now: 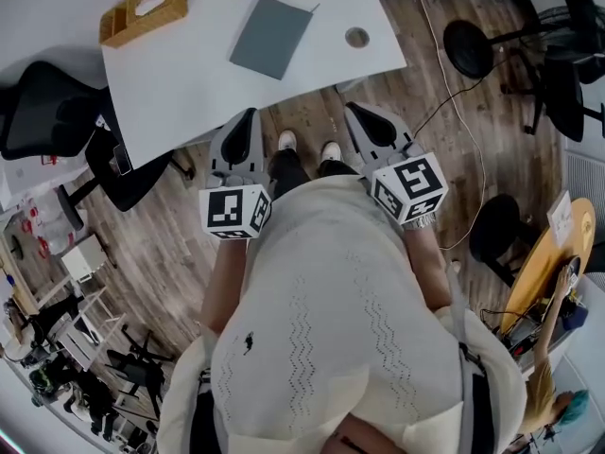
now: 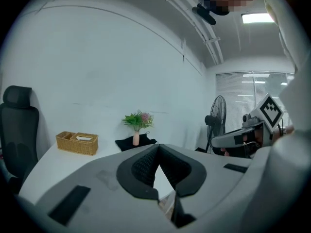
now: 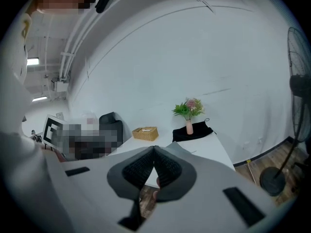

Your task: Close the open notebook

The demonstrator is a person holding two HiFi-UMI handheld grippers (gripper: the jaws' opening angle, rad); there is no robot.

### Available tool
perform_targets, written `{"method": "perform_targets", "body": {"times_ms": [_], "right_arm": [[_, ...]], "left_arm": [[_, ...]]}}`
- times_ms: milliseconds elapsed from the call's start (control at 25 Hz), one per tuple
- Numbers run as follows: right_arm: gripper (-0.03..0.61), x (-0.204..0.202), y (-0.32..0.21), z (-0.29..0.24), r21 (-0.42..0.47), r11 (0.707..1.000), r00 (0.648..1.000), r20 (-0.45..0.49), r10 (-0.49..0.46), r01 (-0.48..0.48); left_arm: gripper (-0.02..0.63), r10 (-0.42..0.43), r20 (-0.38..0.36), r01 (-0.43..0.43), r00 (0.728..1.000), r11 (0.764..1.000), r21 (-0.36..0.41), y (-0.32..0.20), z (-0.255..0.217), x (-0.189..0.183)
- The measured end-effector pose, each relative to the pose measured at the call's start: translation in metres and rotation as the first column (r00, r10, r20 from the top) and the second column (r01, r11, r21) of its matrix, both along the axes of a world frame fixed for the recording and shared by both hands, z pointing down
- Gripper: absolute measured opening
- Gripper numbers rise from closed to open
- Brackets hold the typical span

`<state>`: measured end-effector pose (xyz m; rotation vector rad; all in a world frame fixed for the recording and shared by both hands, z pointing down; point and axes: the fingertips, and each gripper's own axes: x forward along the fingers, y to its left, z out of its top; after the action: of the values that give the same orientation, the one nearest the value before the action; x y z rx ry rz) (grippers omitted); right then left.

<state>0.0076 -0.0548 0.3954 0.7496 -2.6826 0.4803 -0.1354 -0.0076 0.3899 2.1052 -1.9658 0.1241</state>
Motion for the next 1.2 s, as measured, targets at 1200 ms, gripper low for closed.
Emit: {"method": "perform_targets", "body": {"times_ms": [1200], "right_arm": [[0.0,0.056,-0.023,-0.111,0.232,0.971,0.991,0.128,0.026,-0.055]], "left_arm": [[0.012,-0.083,0.1,0.05,0.991,0.955,0.293,0.008,-0.131,0.018]]}}
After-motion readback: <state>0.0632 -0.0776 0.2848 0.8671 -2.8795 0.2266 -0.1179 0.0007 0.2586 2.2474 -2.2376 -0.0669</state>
